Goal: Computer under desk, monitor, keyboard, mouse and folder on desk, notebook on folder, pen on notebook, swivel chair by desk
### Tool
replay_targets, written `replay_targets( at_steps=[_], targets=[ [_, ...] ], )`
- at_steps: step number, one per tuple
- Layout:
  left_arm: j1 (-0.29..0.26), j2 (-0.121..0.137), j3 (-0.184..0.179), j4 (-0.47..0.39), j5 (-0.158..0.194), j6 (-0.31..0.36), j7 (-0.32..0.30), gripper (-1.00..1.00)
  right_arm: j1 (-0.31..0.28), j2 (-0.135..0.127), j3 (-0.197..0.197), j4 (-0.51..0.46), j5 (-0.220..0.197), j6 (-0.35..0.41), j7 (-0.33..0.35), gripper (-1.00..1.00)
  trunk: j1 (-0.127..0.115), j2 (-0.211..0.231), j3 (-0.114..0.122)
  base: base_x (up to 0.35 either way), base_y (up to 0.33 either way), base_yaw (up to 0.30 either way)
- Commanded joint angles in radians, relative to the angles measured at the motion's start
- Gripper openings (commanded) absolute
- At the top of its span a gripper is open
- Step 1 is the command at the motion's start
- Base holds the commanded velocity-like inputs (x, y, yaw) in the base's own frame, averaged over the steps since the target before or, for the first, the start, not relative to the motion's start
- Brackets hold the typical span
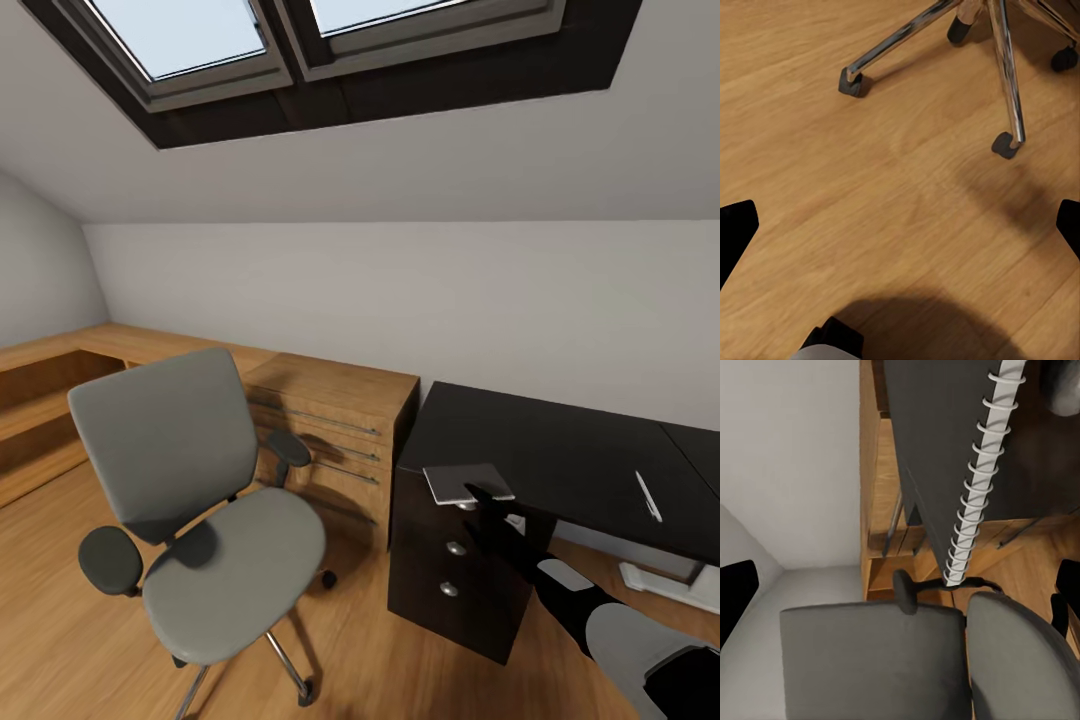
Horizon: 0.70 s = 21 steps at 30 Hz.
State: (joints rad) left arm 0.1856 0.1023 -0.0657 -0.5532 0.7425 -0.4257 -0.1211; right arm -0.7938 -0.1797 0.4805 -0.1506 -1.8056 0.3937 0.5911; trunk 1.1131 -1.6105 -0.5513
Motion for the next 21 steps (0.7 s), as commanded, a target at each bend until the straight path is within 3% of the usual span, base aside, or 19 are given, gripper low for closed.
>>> replay_targets(
  at_steps=[1,21],
  targets=[
    [0.0,0.001,-0.006,-0.001,0.011,-0.004,-0.002,1.0,-0.001,-0.001,0.007,0.001,-0.009,0.004,0.004,1.0,0.0,0.0,-0.001,0.012,0.0,0.0],
    [0.0,0.001,-0.006,-0.001,0.009,-0.004,-0.003,1.0,-0.001,-0.001,0.006,0.004,-0.008,0.001,0.01,1.0,0.0,0.0,-0.001,0.021,0.0,0.0]
  ],
)
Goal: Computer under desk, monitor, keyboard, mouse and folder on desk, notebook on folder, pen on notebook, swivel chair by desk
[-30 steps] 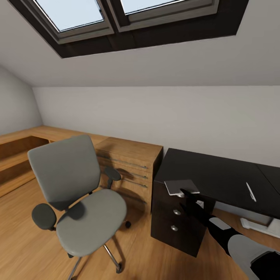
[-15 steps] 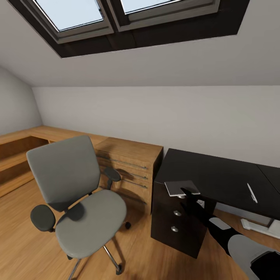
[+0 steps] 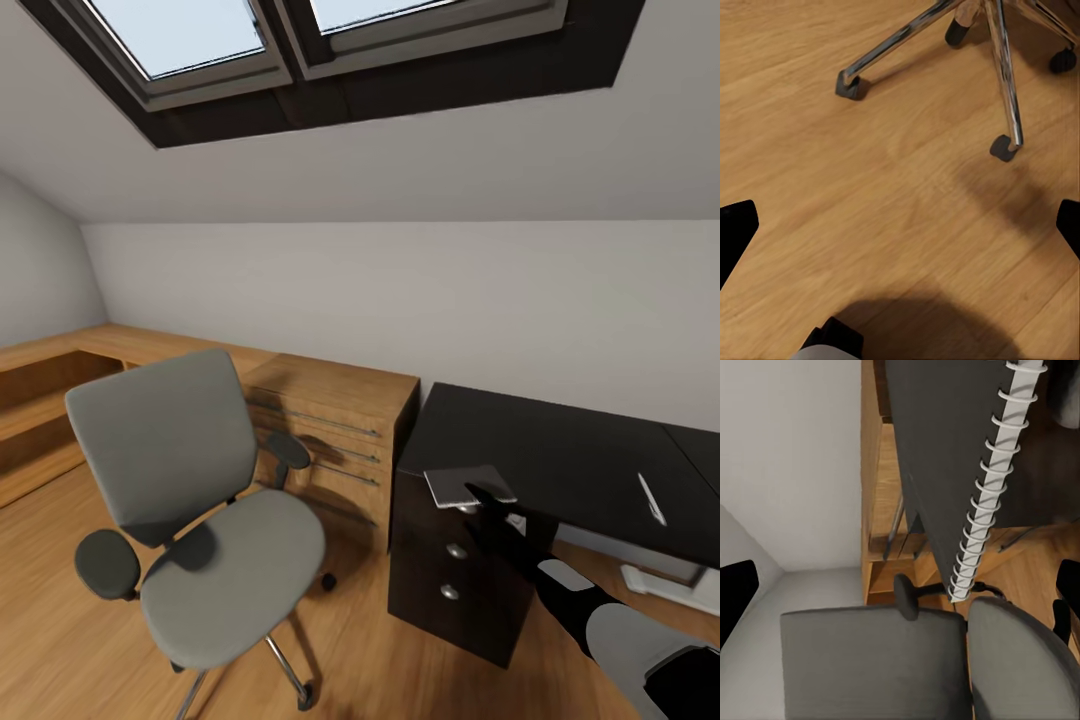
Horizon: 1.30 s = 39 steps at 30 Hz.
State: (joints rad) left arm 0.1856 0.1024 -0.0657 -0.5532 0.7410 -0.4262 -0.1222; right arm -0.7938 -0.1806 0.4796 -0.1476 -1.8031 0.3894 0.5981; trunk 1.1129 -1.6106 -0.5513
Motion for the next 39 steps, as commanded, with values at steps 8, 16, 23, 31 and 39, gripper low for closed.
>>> replay_targets(
  at_steps=[8,16,23,31,39],
  targets=[
    [0.0,0.001,-0.006,-0.001,0.009,-0.004,-0.002,1.0,-0.001,-0.001,0.007,0.003,-0.01,0.005,0.0,1.0,0.0,0.0,-0.001,0.184,0.0,0.0],
    [0.0,0.001,-0.006,-0.003,0.012,-0.005,-0.002,1.0,-0.001,-0.002,0.007,0.004,-0.011,0.005,-0.002,1.0,0.0,0.0,-0.001,0.043,0.0,0.0],
    [0.0,0.001,-0.006,-0.005,0.013,-0.005,-0.001,1.0,-0.001,-0.002,0.007,0.005,-0.011,0.005,-0.003,1.0,0.016,-0.028,-0.013,0.008,0.0,0.0],
    [0.0,0.001,-0.006,-0.005,0.014,-0.005,-0.001,1.0,-0.001,-0.002,0.007,0.005,-0.011,0.005,-0.003,1.0,0.046,-0.084,-0.038,0.001,0.0,0.0],
    [0.0,0.0,-0.006,-0.005,0.014,-0.005,-0.001,1.0,-0.001,-0.002,0.007,0.005,-0.011,0.004,-0.004,1.0,0.058,-0.105,-0.048,0.0,0.0,0.0]
  ],
)
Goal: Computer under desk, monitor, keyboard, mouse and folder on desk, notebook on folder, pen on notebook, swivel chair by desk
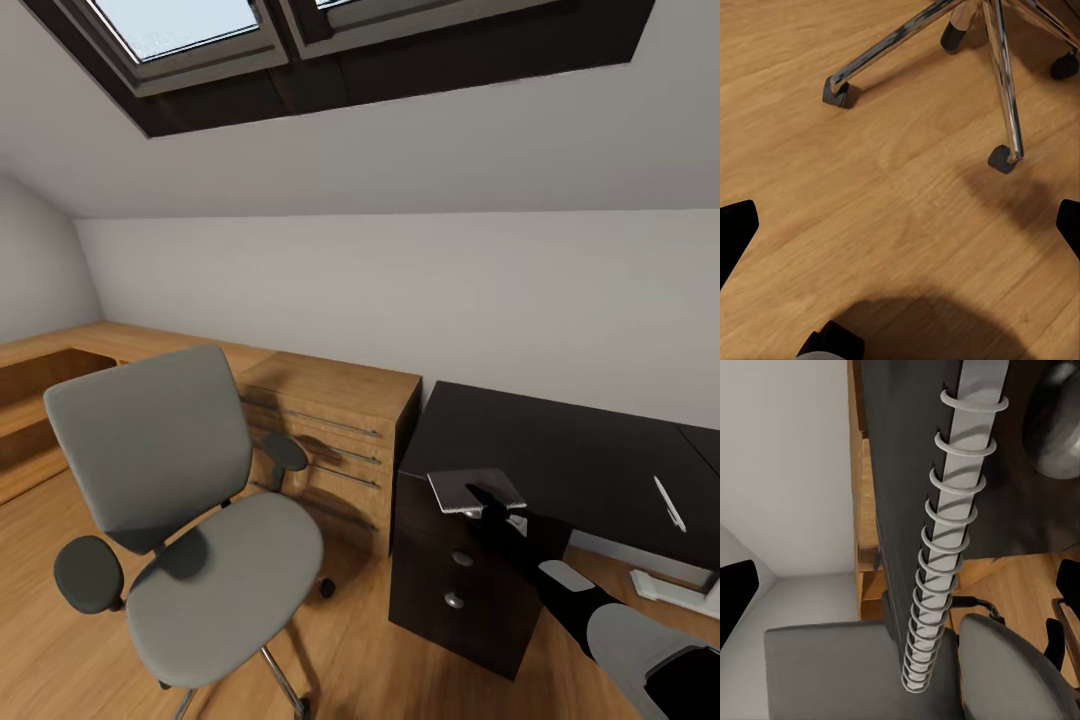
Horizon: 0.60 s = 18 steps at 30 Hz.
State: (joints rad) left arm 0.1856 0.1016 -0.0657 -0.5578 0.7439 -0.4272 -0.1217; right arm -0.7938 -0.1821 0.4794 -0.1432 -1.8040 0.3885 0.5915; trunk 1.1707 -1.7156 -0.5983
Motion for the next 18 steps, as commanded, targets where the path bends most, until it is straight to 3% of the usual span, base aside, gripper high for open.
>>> replay_targets(
  at_steps=[1,18],
  targets=[
    [0.0,0.001,-0.006,-0.001,0.011,-0.004,-0.002,1.0,-0.001,0.0,0.007,0.001,-0.01,0.005,0.003,1.0,0.0,0.0,-0.001,0.0,0.0,0.0],
    [0.0,0.003,-0.006,0.0,0.011,-0.004,-0.002,1.0,-0.001,0.004,0.007,0.002,-0.009,0.002,0.001,1.0,0.0,0.0,-0.001,0.005,0.0,0.0]
  ],
)
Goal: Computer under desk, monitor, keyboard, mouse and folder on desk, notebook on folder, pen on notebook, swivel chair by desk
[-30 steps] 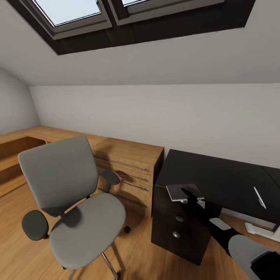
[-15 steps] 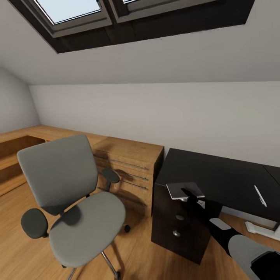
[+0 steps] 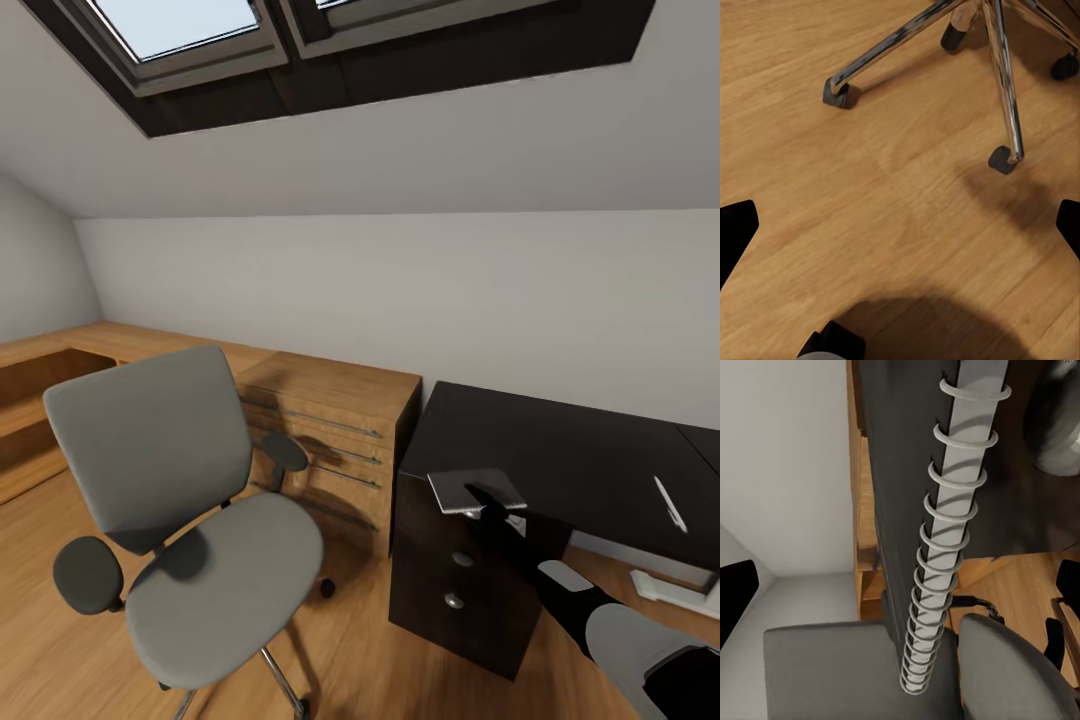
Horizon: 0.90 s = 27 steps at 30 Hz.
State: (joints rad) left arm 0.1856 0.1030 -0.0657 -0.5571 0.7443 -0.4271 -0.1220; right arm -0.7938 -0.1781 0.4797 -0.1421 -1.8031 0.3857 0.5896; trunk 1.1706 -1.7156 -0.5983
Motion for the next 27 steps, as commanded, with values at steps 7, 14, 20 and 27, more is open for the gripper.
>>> replay_targets(
  at_steps=[7,14,20,27],
  targets=[
    [0.0,0.001,-0.006,0.0,0.012,-0.004,-0.002,1.0,-0.001,0.0,0.008,0.001,-0.01,0.002,0.003,1.0,0.0,0.0,-0.001,0.163,0.06,0.0],
    [0.0,0.001,-0.006,0.0,0.012,-0.004,-0.002,1.0,-0.001,0.0,0.007,0.001,-0.01,0.002,0.002,1.0,0.0,0.0,-0.001,0.096,0.035,0.0],
    [0.0,0.001,-0.006,0.0,0.012,-0.003,-0.002,1.0,-0.001,0.0,0.007,0.001,-0.01,0.001,0.002,1.0,0.0,0.0,-0.001,0.021,0.008,0.0],
    [0.0,0.001,-0.006,0.0,0.012,-0.003,-0.002,1.0,-0.001,0.0,0.007,0.001,-0.01,0.002,0.002,1.0,0.0,0.0,-0.001,0.004,0.002,0.0]
  ],
)
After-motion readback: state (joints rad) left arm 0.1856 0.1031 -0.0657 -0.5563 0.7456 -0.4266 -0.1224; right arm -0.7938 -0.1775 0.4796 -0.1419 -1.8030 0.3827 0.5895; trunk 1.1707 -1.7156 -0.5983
